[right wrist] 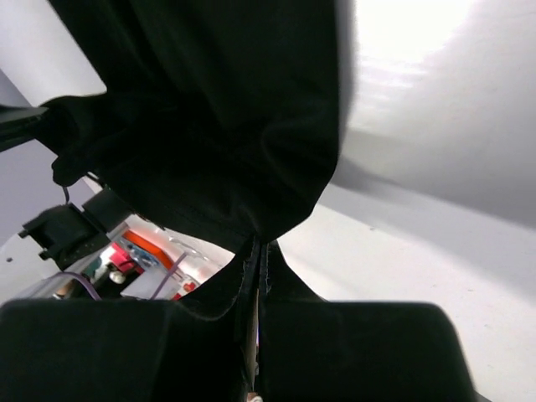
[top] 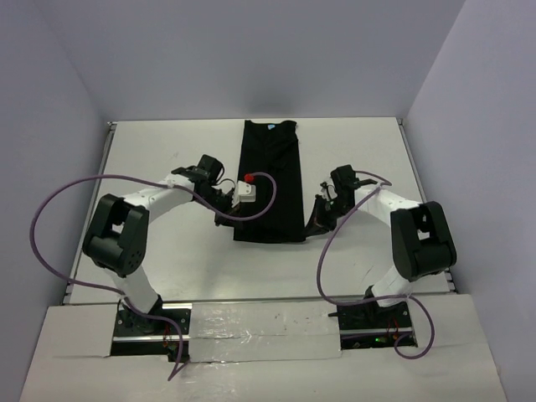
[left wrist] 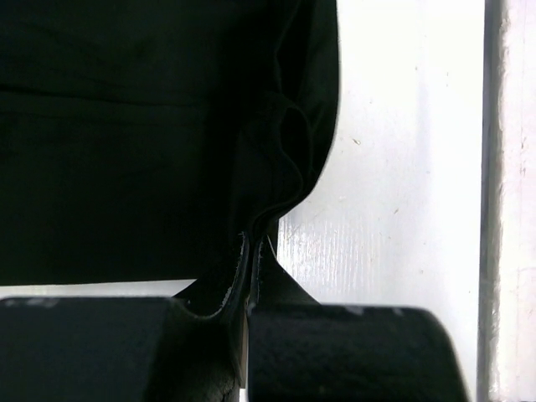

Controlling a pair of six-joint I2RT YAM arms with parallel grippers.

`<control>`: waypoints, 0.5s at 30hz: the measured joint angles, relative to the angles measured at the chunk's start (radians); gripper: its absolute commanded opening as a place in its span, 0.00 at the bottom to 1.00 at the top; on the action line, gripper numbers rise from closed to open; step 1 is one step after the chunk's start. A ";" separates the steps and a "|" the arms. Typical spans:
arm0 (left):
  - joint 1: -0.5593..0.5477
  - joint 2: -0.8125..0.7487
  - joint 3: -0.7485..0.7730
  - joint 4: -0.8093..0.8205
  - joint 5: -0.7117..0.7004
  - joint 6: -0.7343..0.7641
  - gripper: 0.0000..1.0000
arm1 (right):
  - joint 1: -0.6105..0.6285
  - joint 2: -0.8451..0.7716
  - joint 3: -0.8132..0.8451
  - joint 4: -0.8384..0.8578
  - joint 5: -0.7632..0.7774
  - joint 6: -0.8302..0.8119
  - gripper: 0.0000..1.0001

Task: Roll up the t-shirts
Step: Roll the T-shirt to the center of the board.

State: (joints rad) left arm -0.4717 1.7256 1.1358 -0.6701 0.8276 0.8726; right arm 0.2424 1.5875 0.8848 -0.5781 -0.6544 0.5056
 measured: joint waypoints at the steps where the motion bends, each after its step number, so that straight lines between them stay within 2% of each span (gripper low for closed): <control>1: 0.000 0.011 0.006 0.000 -0.001 -0.013 0.00 | -0.009 0.009 0.002 -0.001 -0.002 -0.003 0.00; 11: 0.018 0.101 0.051 0.012 -0.027 -0.082 0.00 | -0.047 0.105 0.043 -0.002 -0.005 -0.010 0.03; 14: 0.022 0.110 0.051 0.023 -0.036 -0.101 0.00 | -0.047 0.124 0.053 -0.001 -0.008 -0.009 0.10; 15: 0.022 0.113 0.051 0.030 -0.038 -0.108 0.00 | -0.047 0.129 0.058 -0.001 -0.008 -0.008 0.16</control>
State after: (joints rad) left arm -0.4496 1.8389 1.1873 -0.6403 0.7895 0.7647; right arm 0.1955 1.7168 0.9432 -0.5789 -0.6628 0.4976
